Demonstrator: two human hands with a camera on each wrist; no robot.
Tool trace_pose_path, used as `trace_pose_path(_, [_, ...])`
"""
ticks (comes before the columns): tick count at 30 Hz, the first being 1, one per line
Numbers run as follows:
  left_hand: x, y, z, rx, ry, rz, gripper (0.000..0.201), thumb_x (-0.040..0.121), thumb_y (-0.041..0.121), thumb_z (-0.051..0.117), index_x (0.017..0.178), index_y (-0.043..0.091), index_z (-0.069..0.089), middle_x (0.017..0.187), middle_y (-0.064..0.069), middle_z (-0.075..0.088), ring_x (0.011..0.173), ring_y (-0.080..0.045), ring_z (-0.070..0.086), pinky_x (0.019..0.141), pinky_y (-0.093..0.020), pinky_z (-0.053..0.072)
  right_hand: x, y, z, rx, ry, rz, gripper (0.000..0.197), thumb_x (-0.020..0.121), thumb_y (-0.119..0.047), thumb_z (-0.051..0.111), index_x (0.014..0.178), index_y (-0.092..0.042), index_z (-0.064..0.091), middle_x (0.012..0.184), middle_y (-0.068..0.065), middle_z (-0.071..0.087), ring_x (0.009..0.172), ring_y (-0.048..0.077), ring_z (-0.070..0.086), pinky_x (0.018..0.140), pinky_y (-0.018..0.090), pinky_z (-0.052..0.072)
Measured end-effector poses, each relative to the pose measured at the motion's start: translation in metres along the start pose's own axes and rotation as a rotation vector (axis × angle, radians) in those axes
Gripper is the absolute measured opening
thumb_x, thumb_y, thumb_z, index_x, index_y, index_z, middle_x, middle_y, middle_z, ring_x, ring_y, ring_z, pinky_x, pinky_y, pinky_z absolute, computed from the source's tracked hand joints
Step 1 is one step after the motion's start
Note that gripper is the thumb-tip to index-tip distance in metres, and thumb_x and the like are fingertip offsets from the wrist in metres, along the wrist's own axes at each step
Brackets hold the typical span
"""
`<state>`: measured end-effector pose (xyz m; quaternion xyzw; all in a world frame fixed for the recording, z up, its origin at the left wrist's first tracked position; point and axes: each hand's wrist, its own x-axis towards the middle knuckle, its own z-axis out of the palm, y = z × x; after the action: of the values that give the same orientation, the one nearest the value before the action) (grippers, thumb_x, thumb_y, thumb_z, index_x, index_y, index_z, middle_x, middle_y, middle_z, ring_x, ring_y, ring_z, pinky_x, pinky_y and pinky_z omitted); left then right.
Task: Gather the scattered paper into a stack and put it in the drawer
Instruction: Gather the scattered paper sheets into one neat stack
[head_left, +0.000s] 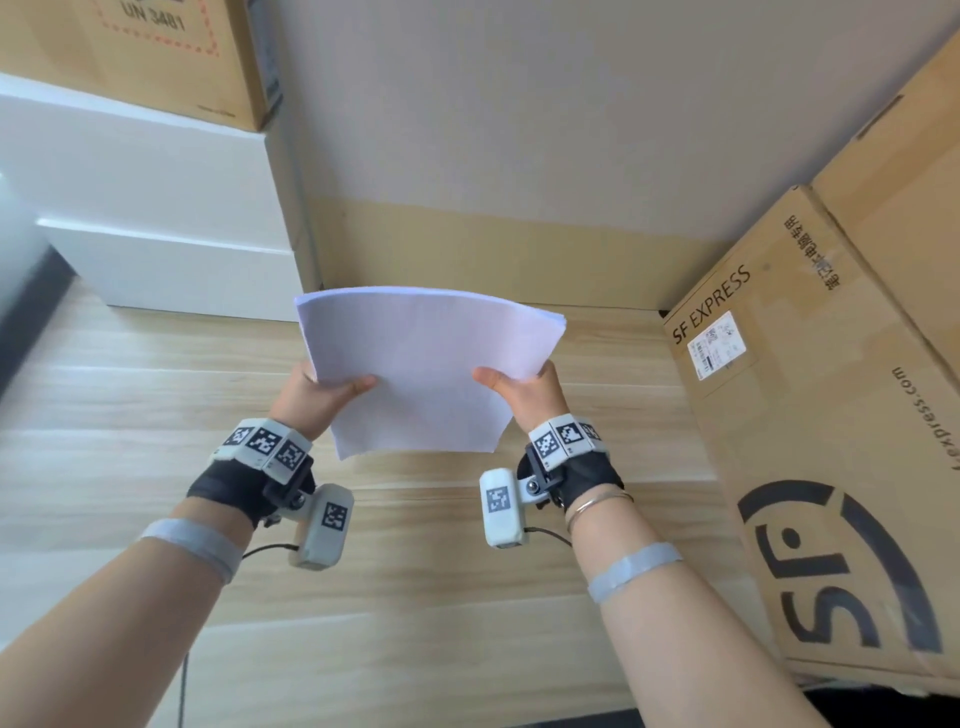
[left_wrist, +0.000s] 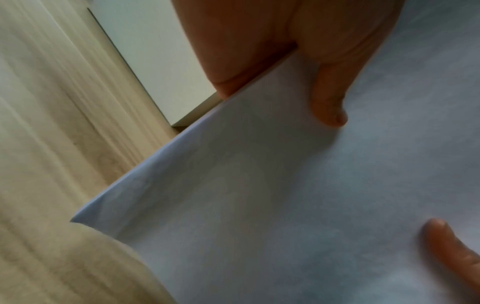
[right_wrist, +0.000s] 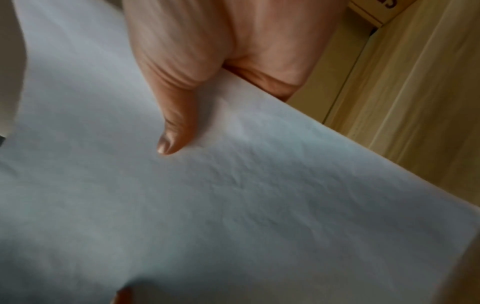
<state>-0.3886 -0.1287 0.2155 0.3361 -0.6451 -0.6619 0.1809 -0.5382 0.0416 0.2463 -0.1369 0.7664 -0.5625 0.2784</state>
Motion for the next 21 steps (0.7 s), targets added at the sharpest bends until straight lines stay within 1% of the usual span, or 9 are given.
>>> trace_pose_path(2, [-0.004,0.001,-0.004,-0.032,-0.038,-0.032,0.047,0.044,0.032,0.084,0.083,0.030,0.057,0.073,0.014,0.070,0.077,-0.005,0.064,0.074,-0.023,0.052,-0.003,0.002,0.000,0.018,0.000,-0.004,0.031,0.074,-0.001,0.076,0.068,-0.025,0.058,0.076,-0.007,0.062,0.067,0.004,0.058,0.067,0.019,0.049])
trace_pose_path(4, [-0.011,-0.010,-0.006,-0.030,-0.054,-0.093,0.073,0.021,0.049,0.088,0.086,0.028,0.059,0.085,0.008,0.067,0.084,-0.009,0.062,0.079,-0.029,0.050,-0.006,0.014,0.007,-0.004,-0.010,0.049,0.031,0.073,-0.002,0.077,0.069,-0.026,0.058,0.082,-0.001,0.065,0.073,0.013,0.060,0.077,0.029,0.050])
trace_pose_path(5, [-0.016,-0.016,-0.005,-0.016,-0.059,-0.130,0.073,0.025,0.052,0.088,0.086,0.026,0.060,0.088,0.006,0.064,0.089,-0.015,0.062,0.079,-0.030,0.048,-0.010,0.021,0.011,-0.027,-0.007,0.076,0.031,0.073,-0.004,0.078,0.069,-0.026,0.057,0.086,0.003,0.065,0.077,0.016,0.060,0.078,0.031,0.049])
trace_pose_path(7, [-0.024,-0.026,-0.001,0.034,-0.028,-0.184,0.043,0.062,0.030,0.084,0.095,0.015,0.062,0.094,-0.001,0.063,0.101,-0.028,0.059,0.080,-0.029,0.041,-0.015,0.038,0.020,-0.068,0.001,0.125,0.030,0.073,-0.008,0.078,0.069,-0.027,0.056,0.093,0.007,0.066,0.084,0.016,0.059,0.080,0.033,0.049])
trace_pose_path(9, [-0.024,-0.036,0.002,0.114,0.025,-0.206,0.038,0.082,0.011,0.067,0.117,0.001,0.058,0.112,-0.014,0.062,0.102,-0.024,0.054,0.083,-0.028,0.038,-0.017,0.045,0.026,-0.082,0.014,0.146,0.026,0.075,-0.012,0.077,0.071,-0.026,0.055,0.094,0.007,0.065,0.086,0.016,0.058,0.083,0.033,0.049])
trace_pose_path(11, [-0.020,-0.039,0.001,0.135,0.031,-0.228,0.040,0.084,0.010,0.064,0.122,-0.003,0.056,0.121,-0.022,0.061,0.099,-0.020,0.053,0.082,-0.028,0.040,-0.015,0.047,0.029,-0.082,0.057,0.164,0.018,0.077,-0.015,0.076,0.077,-0.019,0.059,0.090,0.005,0.063,0.085,0.016,0.058,0.081,0.030,0.048])
trace_pose_path(15, [-0.017,-0.039,-0.006,0.194,-0.030,-0.254,0.034,0.082,0.010,0.067,0.114,-0.004,0.063,0.099,-0.009,0.064,0.097,-0.026,0.060,0.063,-0.014,0.049,-0.016,0.044,0.032,-0.112,0.095,0.160,0.014,0.082,-0.022,0.072,0.083,-0.009,0.066,0.087,0.007,0.063,0.081,0.017,0.057,0.071,0.022,0.040])
trace_pose_path(18, [-0.022,-0.036,-0.012,0.228,-0.083,-0.274,0.028,0.079,0.011,0.071,0.106,0.007,0.065,0.088,-0.003,0.063,0.091,-0.023,0.058,0.070,-0.022,0.051,-0.017,0.045,0.034,-0.158,0.098,0.145,0.033,0.085,-0.022,0.069,0.107,0.003,0.066,0.102,0.013,0.068,0.088,0.017,0.059,0.075,0.019,0.039])
trace_pose_path(21, [-0.034,-0.041,-0.022,0.186,-0.100,-0.355,0.030,0.062,0.025,0.084,0.085,0.016,0.066,0.085,-0.001,0.066,0.094,-0.026,0.062,0.093,-0.039,0.051,-0.022,0.052,0.041,-0.234,0.086,0.156,0.038,0.084,-0.025,0.069,0.108,0.005,0.065,0.111,0.017,0.069,0.100,0.026,0.065,0.078,0.024,0.044])
